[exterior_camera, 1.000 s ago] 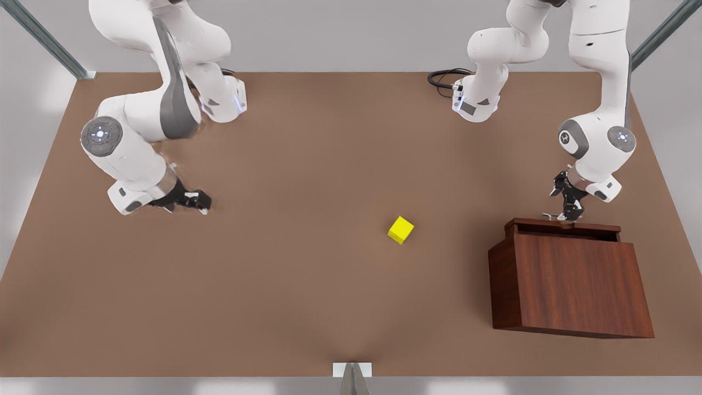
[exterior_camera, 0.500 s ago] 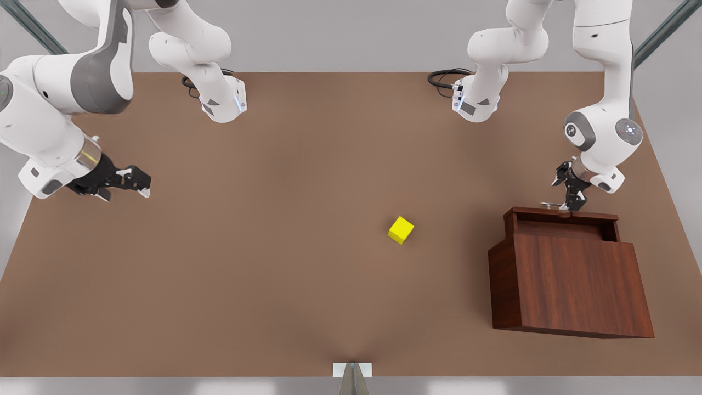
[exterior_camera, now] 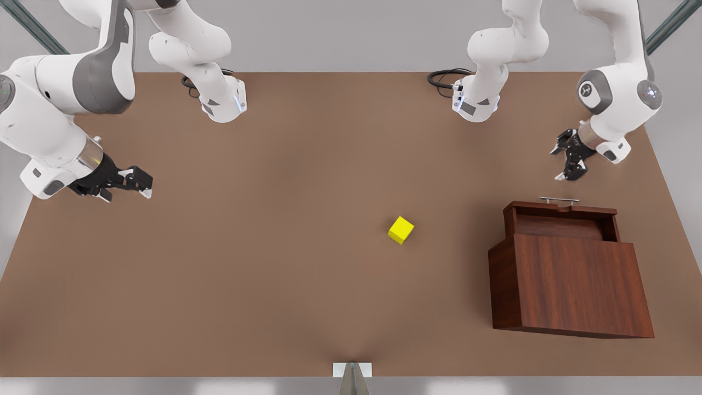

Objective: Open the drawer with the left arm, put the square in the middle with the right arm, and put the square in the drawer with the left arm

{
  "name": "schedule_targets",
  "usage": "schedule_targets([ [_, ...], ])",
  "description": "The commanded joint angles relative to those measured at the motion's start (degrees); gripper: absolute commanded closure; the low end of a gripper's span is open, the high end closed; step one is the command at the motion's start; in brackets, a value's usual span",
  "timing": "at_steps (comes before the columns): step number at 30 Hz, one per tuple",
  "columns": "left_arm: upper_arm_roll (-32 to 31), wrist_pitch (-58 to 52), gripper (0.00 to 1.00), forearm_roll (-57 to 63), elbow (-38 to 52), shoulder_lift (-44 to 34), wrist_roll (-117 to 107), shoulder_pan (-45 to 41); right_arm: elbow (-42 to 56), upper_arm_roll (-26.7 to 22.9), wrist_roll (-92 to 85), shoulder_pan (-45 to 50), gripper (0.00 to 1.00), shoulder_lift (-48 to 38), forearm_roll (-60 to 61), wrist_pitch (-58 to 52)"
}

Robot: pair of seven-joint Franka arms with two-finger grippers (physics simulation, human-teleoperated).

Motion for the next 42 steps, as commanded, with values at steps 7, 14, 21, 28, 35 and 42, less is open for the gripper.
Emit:
schedule_targets([
  [7, -0.8, 1.75, 0.0, 2.82, 9.5, 5.79, 17.32, -9.81, 2.39, -0.26, 0.0, -0.2, 0.0, -0.93, -0.3, -2.83],
  [14, -16.88, -11.35, 0.0, 1.33, 50.55, 39.11, 18.3, -26.26, 4.23, -0.17, -0.09, -0.2, 0.0, -1.02, -0.48, -2.83],
  [21, -22.68, -13.28, 0.0, 1.59, 57.77, 49.13, 54.67, -26.35, 4.23, -0.34, -0.09, -0.64, 0.0, -1.55, -1.09, -3.0],
  [28, -22.59, -10.21, 0.0, 5.54, 58.04, 55.72, 72.0, -29.34, 4.23, -2.1, 0.0, -1.25, 0.0, -1.02, -0.66, -4.5],
  [35, -22.42, -8.19, 0.0, 9.33, 57.42, 58.71, 68.75, -30.48, 4.15, -2.1, -0.18, -1.16, 0.0, -0.76, -1.53, -5.11],
  [42, -21.89, -4.76, 0.0, 10.03, 56.1, 61.88, 68.84, -31.19, 3.97, -1.84, -0.18, -0.46, 0.0, -0.41, -1.53, -4.94],
])
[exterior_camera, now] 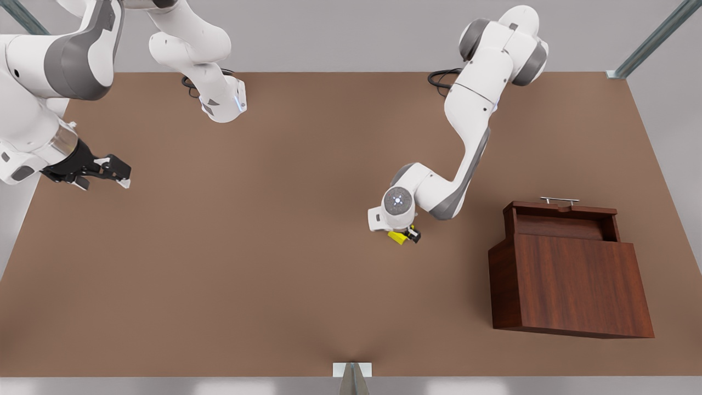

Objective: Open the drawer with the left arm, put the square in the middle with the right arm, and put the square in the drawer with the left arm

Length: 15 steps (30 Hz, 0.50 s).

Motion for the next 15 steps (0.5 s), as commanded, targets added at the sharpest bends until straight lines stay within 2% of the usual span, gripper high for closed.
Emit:
schedule_targets([
  [1, 0.0, 0.18, 0.0, 2.04, 0.0, 0.3, -0.07, 0.0, 0.09, -0.01, 0.01, 0.07, 0.0, 0.01, 0.1, 0.0],
  [11, 0.09, 4.31, 0.0, 1.95, -0.44, 4.6, -0.86, 0.0, 0.09, -0.01, 0.01, 0.07, 0.0, 0.19, 0.45, 0.44],
  [15, 0.09, 7.04, 0.0, 1.95, -3.69, 3.99, -1.38, 0.0, 0.09, -0.01, 0.01, 0.16, 0.0, 0.8, 0.27, 0.44],
])
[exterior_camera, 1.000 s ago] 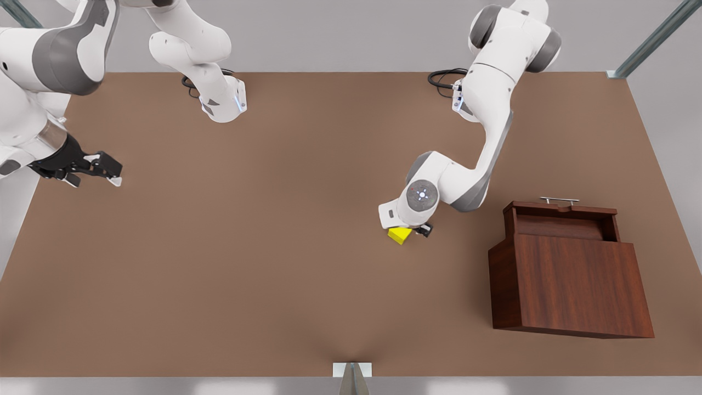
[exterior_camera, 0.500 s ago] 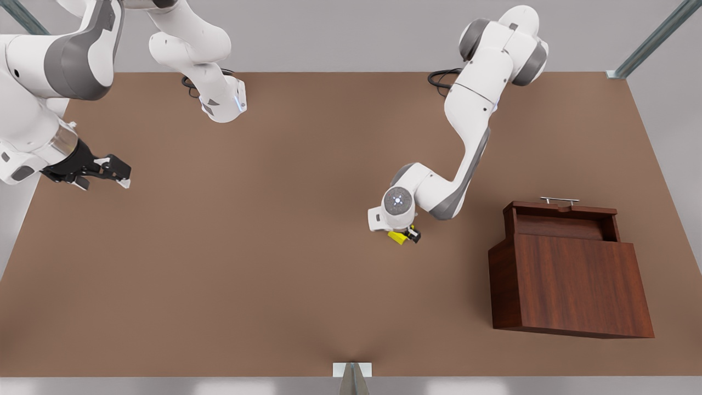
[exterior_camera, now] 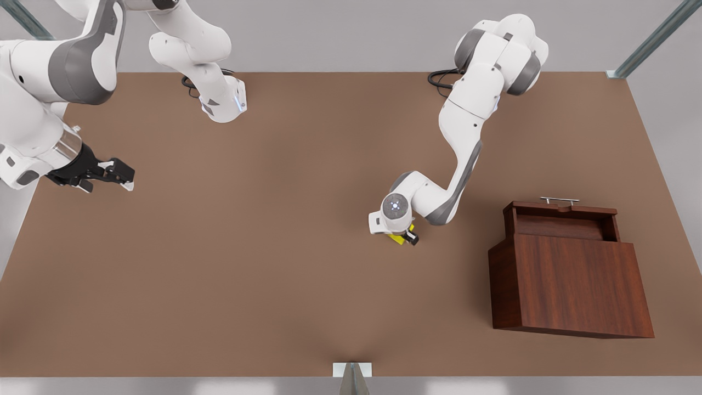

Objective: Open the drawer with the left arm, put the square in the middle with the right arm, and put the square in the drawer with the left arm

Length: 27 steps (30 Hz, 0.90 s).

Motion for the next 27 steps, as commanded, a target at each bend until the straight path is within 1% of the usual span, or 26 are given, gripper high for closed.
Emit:
schedule_targets([
  [1, 0.0, 0.46, 0.0, 0.04, -0.34, -0.11, -0.01, 0.0, 0.0, -0.01, 0.0, -0.15, 0.0, 0.0, -0.1, 0.0],
  [2, 0.0, 0.55, 0.01, 0.04, -0.34, -0.2, -0.1, 0.0, 0.09, -0.01, 0.0, -0.15, 0.0, -0.09, -0.1, 0.0],
  [3, 0.0, 0.38, 0.12, 0.04, -0.34, -0.2, -0.18, 0.0, 0.09, -0.01, -0.09, -0.15, 0.0, -0.09, -0.19, 0.0],
  [4, 0.0, 0.2, 0.19, 0.04, -0.34, -0.37, -0.27, 0.0, 0.09, -0.01, 0.0, -0.07, 0.0, -0.09, -0.19, 0.0],
  [5, 0.0, 0.11, 0.24, 0.04, -0.34, -0.37, -1.06, 0.0, 0.09, -0.01, -0.09, -0.15, 0.0, -0.09, -0.19, 0.0],
  [7, 0.0, 0.02, 0.28, 0.04, -0.34, -0.46, -1.24, 0.0, 0.0, -0.01, 0.0, -0.15, 0.0, 0.0, -0.19, 0.0],
  [9, 0.0, 0.11, 0.3, 0.04, -0.34, -0.46, -1.24, 0.0, 0.09, -0.01, 0.0, -0.15, 0.0, 0.09, -0.1, 0.0],
  [22, 0.0, -1.47, 0.31, 0.04, 0.37, -2.13, -2.12, 0.0, 0.09, -0.01, 0.0, -0.06, 0.0, 0.79, 0.34, 0.09],
  [25, 0.0, -5.51, 0.3, -0.75, 0.63, -7.84, -1.68, 0.18, 0.09, -0.01, 0.0, -0.15, 0.0, 0.88, 0.34, 0.09],
  [27, 0.0, -10.43, 0.3, -0.93, 0.63, -12.41, -0.89, 0.35, 0.09, -0.01, 0.0, -0.15, 0.0, 0.96, 0.17, 0.18],
])
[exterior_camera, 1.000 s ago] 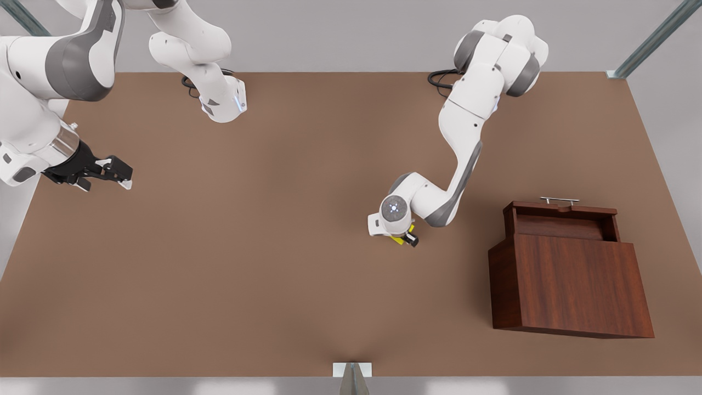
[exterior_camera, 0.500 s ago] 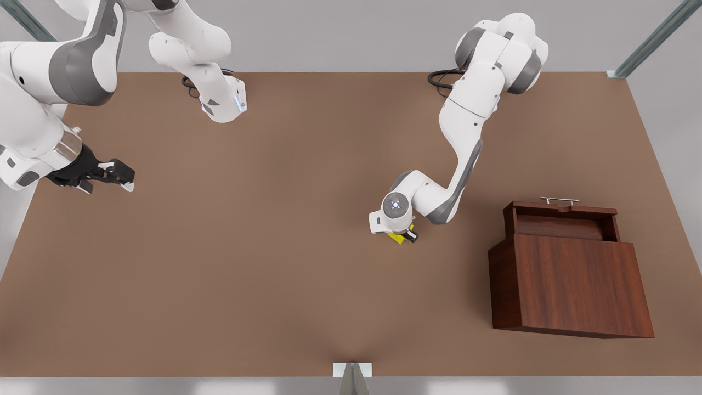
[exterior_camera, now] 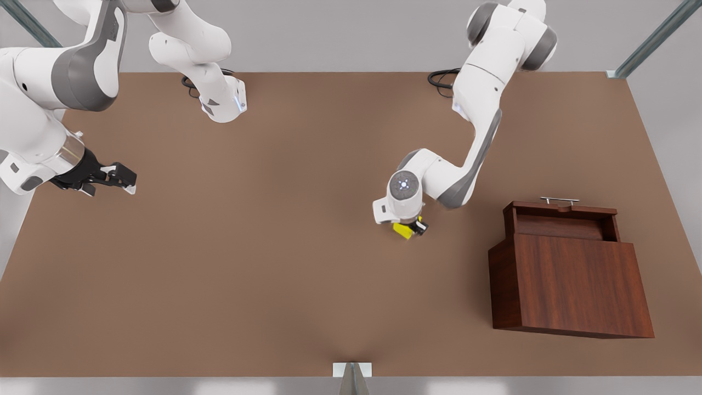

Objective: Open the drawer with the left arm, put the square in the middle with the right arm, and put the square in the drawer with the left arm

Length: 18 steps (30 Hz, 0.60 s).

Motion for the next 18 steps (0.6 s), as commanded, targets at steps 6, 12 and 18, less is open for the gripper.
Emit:
schedule_targets([
  [6, 6.24, -9.63, 0.29, -4.77, 1.56, -6.8, 16.65, 0.26, 0.09, -0.01, -0.09, -0.02, 0.0, -0.18, -0.06, -0.14],
  [12, 19.25, -11.83, 0.29, -6.09, 0.42, -10.14, 43.02, 0.26, 0.09, -0.01, 0.0, -0.02, 0.0, -0.09, 0.03, -0.05],
  [18, 30.77, -11.48, 0.29, -8.55, -2.13, -10.31, 61.66, 0.18, 1.14, -0.01, -0.09, 0.07, 0.0, -0.18, -0.32, 0.03],
])
